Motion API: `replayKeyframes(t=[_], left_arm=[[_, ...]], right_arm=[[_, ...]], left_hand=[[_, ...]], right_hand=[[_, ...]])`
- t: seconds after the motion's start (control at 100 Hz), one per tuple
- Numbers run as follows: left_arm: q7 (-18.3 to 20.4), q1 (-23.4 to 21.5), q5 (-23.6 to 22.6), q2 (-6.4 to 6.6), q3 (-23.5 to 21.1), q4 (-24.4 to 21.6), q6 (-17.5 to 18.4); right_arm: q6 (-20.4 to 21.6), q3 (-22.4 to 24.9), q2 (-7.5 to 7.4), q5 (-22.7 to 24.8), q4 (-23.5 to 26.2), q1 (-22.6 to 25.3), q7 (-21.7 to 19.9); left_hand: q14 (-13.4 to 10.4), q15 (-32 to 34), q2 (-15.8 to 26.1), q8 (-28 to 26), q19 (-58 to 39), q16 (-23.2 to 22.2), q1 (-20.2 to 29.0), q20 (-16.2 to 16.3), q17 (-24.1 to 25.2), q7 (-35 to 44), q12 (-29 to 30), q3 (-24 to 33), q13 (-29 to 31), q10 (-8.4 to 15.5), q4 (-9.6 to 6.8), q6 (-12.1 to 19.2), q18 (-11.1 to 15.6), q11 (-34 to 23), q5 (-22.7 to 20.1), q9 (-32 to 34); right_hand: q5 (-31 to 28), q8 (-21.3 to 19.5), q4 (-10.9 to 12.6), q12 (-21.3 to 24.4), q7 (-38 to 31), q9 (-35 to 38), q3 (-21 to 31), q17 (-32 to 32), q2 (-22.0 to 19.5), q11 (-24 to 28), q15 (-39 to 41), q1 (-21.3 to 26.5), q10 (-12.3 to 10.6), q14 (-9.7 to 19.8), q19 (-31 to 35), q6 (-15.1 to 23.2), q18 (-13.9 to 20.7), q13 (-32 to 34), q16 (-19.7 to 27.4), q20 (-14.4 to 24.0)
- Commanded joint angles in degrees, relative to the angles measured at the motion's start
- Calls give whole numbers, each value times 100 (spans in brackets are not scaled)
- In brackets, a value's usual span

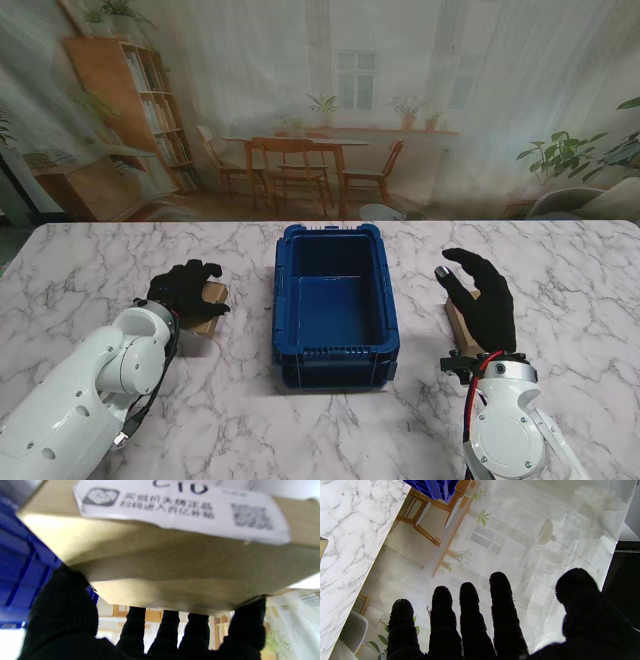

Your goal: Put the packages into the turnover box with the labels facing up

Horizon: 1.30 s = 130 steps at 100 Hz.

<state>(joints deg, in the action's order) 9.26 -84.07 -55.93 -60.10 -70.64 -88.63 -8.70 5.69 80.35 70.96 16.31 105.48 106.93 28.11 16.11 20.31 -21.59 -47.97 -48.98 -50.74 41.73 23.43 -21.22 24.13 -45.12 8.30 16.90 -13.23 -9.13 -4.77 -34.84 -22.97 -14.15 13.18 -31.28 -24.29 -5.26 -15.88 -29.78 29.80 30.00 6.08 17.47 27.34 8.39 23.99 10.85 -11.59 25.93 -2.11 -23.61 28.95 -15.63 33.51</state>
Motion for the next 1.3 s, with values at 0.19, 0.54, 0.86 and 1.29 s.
replayKeyframes(t=[0.19,0.54,0.86,1.29], left_arm=[[-257,2,496,-112,-308,-759,238],[-161,201,921,-160,-396,-1512,453],[-97,648,1448,-213,-49,-1834,521],[-730,1158,2260,-447,810,-1797,540]], right_arm=[[-110,-67,-13,-63,-10,-59,-155],[-118,-105,-36,-113,-18,-87,-282],[-56,-104,-127,-343,179,55,-765],[-148,-203,-279,-993,350,18,-1698]], left_hand=[[51,1077,527,57,-1413,-253,1943,161,-388,71,106,2028,546,-70,-325,-76,3233,66,-185,242],[44,1051,631,82,-1384,-228,2035,235,-389,54,131,1894,593,-74,-336,-89,3217,93,-281,316],[29,1008,657,78,-1416,-193,2027,296,-415,69,163,1822,624,-71,-361,-108,3212,132,-377,367],[-33,968,768,45,-1382,-133,2039,326,-447,110,140,1692,635,-56,-351,-115,3255,87,-329,315]], right_hand=[[-74,19,122,-25,46,40,-81,79,-156,88,247,79,12,-14,-72,28,9,16,-102,133],[78,28,120,-20,83,13,-101,89,-144,74,245,56,-10,-14,-48,13,21,11,-97,136],[874,167,10,64,473,-354,-398,-217,-8,-138,90,-568,65,14,-296,-250,-40,-143,-58,45],[2014,720,-134,315,1485,-811,-51,-74,627,-662,-82,-1012,334,-25,-350,-915,-195,-85,-38,113]])
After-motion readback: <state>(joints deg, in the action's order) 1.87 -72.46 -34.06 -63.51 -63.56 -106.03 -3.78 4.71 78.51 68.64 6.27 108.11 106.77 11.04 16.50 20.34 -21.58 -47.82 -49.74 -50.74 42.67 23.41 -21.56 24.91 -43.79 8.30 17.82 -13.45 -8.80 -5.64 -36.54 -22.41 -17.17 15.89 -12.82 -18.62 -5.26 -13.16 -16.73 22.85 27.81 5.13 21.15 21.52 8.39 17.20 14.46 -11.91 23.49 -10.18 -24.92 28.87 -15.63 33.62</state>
